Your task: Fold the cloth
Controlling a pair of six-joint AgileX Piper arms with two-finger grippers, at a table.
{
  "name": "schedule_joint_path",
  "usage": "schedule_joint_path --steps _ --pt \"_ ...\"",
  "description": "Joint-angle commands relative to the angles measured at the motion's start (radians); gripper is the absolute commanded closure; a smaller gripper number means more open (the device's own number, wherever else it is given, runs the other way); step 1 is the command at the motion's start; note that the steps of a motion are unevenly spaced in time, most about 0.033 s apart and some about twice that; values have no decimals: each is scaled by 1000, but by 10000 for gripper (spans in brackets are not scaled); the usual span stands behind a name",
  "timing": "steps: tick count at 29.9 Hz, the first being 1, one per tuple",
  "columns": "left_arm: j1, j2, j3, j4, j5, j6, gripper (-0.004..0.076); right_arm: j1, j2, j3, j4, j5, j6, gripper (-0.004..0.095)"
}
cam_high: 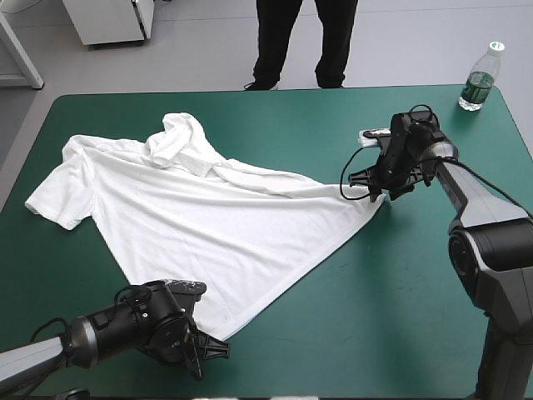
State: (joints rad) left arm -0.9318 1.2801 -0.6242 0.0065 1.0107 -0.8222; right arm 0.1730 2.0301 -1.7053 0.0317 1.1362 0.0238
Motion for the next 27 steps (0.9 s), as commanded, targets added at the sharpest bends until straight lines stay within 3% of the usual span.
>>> schedule_joint_path --steps 1,5,7,9,11,15,27 --pt "-3 52 73 -26 -181 -2 746 -6 -27 -22 16 -14 -10 480" --pt "-3 52 73 -26 -181 -2 746 -4 2 -22 33 -10 -14 484" --pt "-3 52 73 -26 -181 -2 746 -4 9 -22 33 -5 -12 538" --pt "-3 52 69 -23 -181 -2 746 -4 11 -22 35 3 -12 700" --pt "-3 52 56 -1 -181 -6 746 -4 11 -23 35 11 -24 933" --pt "-1 52 3 82 -140 -19 746 -4 -6 -23 35 40 -24 921" --pt "-1 -30 -435 514 211 14 746 -6 -371 -23 128 -1 -37 921"
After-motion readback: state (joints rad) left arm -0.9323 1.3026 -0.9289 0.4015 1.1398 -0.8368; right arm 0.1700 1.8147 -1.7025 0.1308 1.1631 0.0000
